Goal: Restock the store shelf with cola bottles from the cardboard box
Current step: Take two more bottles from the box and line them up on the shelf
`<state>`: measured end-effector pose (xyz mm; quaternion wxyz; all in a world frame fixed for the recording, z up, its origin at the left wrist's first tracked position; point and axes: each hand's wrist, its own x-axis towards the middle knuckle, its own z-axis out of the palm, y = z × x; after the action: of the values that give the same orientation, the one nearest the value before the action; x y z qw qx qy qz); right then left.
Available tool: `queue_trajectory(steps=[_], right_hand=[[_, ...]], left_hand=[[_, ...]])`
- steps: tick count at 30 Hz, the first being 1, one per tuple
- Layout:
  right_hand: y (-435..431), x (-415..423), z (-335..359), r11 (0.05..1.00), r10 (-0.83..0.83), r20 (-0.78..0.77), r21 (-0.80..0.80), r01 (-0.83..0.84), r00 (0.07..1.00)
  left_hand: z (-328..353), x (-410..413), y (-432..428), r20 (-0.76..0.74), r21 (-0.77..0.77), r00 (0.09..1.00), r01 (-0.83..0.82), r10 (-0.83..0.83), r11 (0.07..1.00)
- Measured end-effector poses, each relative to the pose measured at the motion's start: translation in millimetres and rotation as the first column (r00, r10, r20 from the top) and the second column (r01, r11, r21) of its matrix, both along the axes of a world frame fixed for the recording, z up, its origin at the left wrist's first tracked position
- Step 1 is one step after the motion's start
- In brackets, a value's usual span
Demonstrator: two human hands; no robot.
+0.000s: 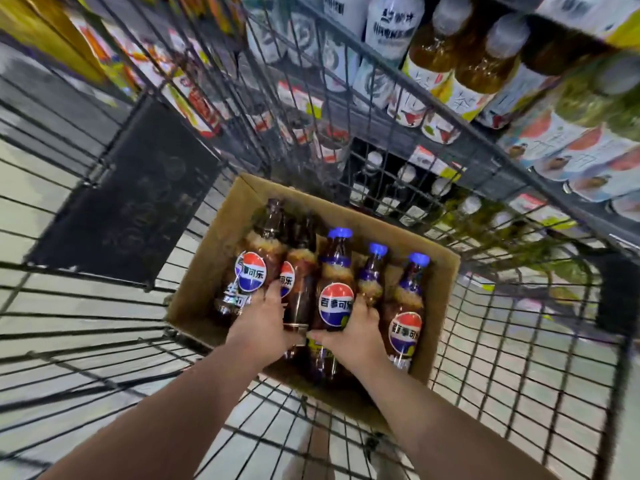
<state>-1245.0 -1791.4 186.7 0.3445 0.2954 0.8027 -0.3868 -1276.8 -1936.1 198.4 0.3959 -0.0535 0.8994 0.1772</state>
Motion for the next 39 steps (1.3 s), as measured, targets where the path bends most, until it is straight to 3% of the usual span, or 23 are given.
queue_trajectory(steps=[4, 10, 14, 20, 25, 31, 35, 39], right_hand=[[-10, 4, -8, 0.986, -0.169, -0.043, -0.006, 0.169, 0.985], [-21, 4, -15, 0.967, -0.248, -0.089, 0.038, 0.252, 0.965], [-20, -7, -17, 0.972, -0.221, -0.017, 0.084, 0.222, 0.975], [-34, -5, -20, 0.938, -0.346, -0.039, -0.055, 0.344, 0.937], [-28, -11, -16, 0.949, -0.308, -0.028, -0.076, 0.305, 0.951], [0, -16, 9, 0.974, -0.228, -0.158, -0.041, 0.225, 0.961], [18, -18, 20, 0.973, -0.231, -0.186, -0.011, 0.233, 0.955], [26, -14, 22, 0.958, -0.284, -0.194, -0.017, 0.286, 0.939]], left_hand=[[-11, 0, -3, 0.020, 0.066, 0.995, -0.100, 0.099, 0.993], [-21, -4, -9, -0.007, 0.117, 0.975, -0.222, 0.224, 0.968], [-20, -5, -12, -0.006, 0.120, 0.977, -0.210, 0.213, 0.970], [-10, -7, -11, -0.020, 0.068, 0.986, -0.162, 0.164, 0.984], [-9, -9, -13, 0.003, 0.086, 0.974, -0.228, 0.229, 0.970], [-12, -12, 0, 0.036, 0.061, 0.967, -0.255, 0.254, 0.965], [-18, -24, 15, 0.055, -0.042, 0.933, -0.353, 0.355, 0.935], [-21, -27, 24, 0.037, -0.027, 0.870, -0.491, 0.492, 0.871]])
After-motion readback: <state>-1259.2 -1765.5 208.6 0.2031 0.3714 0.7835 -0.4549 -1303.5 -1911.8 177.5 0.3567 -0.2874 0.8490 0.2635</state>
